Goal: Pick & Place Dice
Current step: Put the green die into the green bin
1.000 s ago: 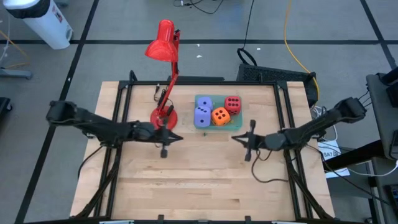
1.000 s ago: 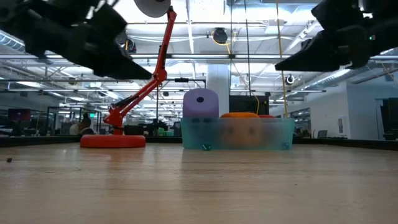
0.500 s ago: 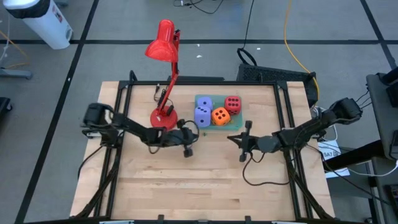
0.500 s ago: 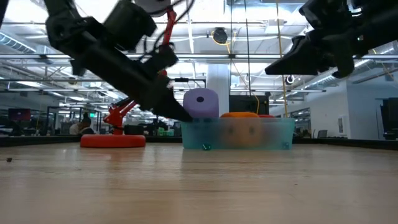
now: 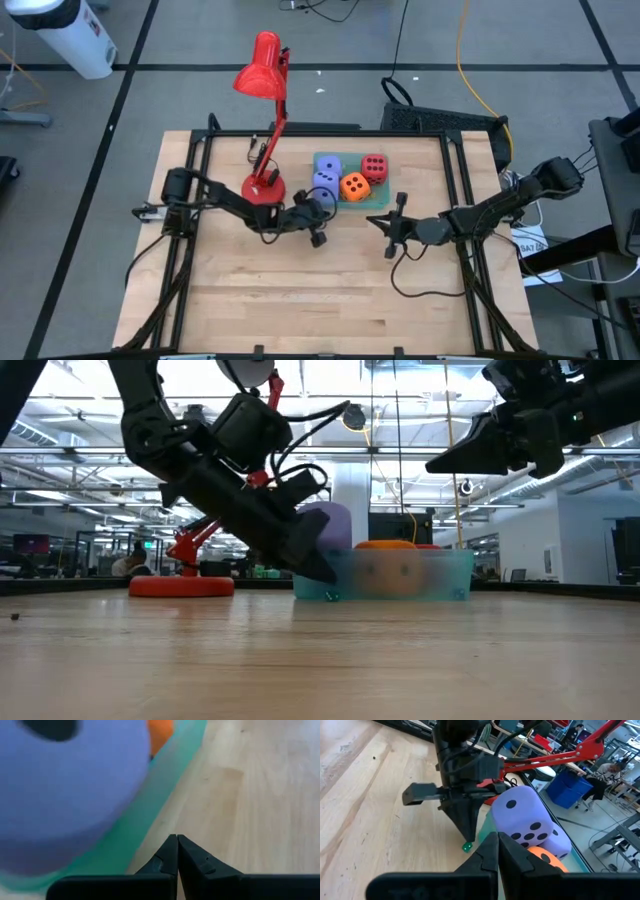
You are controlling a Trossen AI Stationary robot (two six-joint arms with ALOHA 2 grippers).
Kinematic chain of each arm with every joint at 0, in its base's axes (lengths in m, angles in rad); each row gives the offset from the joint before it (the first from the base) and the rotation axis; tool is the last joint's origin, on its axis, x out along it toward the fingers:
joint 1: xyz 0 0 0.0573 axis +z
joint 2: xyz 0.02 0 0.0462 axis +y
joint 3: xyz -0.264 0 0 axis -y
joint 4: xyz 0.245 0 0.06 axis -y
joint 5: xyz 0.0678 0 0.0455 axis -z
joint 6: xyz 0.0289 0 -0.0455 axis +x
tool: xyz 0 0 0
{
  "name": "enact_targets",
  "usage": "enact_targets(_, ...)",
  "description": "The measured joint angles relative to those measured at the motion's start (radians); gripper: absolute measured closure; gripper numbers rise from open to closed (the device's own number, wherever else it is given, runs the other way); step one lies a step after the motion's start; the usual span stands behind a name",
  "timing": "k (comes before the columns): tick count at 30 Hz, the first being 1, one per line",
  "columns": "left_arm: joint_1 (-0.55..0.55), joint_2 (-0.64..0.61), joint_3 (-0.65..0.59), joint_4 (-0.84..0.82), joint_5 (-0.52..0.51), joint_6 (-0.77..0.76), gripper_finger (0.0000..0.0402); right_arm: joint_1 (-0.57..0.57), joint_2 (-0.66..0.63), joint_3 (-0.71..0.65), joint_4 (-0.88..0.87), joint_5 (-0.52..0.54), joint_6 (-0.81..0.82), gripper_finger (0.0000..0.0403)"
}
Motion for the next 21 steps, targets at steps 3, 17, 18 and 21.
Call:
enact_targets(3,-0.002,0.023,0.008,0.000,0.003,0.000,0.0396,0.000,0.000,0.000,0.002,-0.001,0.001,0.0403)
enact_targets(17,-0.018,0.037,0.012,-0.006,0.292,0.103,0.0392,0.000,0.000,0.000,0.008,-0.003,0.000,0.0403)
enact_targets(18,-0.022,0.034,0.012,-0.009,0.313,0.125,0.0390,0.000,0.000,0.000,0.008,-0.003,0.000,0.0403)
enact_targets(21,-0.040,0.011,0.011,-0.017,0.380,0.171,0.0387,0.000,0.000,0.000,0.008,-0.004,0.000,0.0403)
